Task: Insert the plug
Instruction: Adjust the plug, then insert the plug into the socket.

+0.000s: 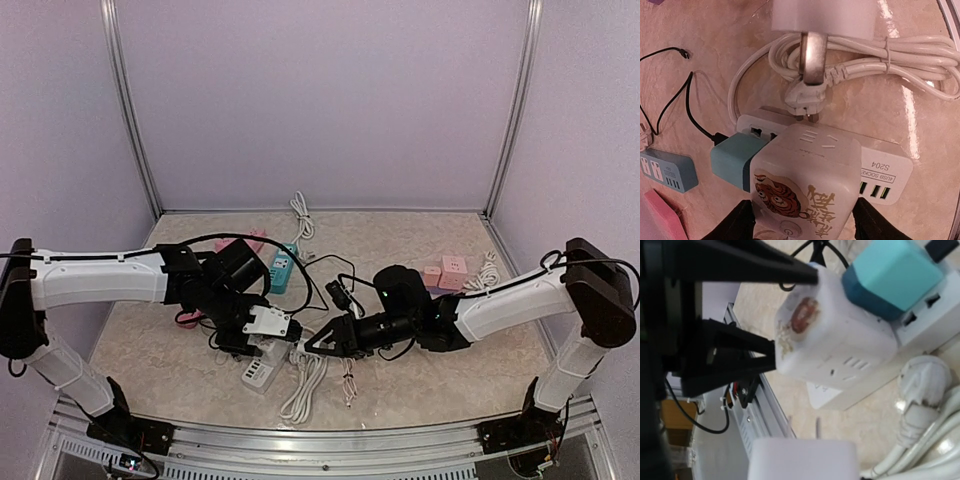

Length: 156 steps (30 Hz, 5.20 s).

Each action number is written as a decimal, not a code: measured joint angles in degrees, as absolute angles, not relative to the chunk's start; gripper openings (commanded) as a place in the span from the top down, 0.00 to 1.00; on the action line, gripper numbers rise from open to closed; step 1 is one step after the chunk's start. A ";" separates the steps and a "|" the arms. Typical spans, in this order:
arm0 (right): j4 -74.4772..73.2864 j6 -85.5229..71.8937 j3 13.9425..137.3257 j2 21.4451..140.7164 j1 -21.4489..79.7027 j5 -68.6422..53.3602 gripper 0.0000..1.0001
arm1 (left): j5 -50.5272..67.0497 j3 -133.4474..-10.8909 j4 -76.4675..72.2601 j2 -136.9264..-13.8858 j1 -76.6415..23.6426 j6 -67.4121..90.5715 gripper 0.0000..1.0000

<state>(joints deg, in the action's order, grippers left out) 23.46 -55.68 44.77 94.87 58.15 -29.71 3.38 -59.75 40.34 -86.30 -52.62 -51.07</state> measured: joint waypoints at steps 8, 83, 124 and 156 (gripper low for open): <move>23.81 -58.22 44.38 93.69 58.17 -28.21 1.00 | 3.88 -62.65 43.92 -82.43 -52.73 -52.16 0.25; 38.68 -8.43 38.96 85.38 75.64 1.50 0.86 | 16.14 -79.13 57.04 -84.53 -61.01 -48.56 1.00; 28.40 -18.26 33.63 82.81 68.51 1.72 1.00 | -5.41 -75.37 74.65 -75.90 -52.82 -54.11 0.01; 56.66 -13.47 30.89 101.78 66.72 -8.47 1.00 | 19.25 -72.64 54.24 -98.63 -45.43 -69.80 0.45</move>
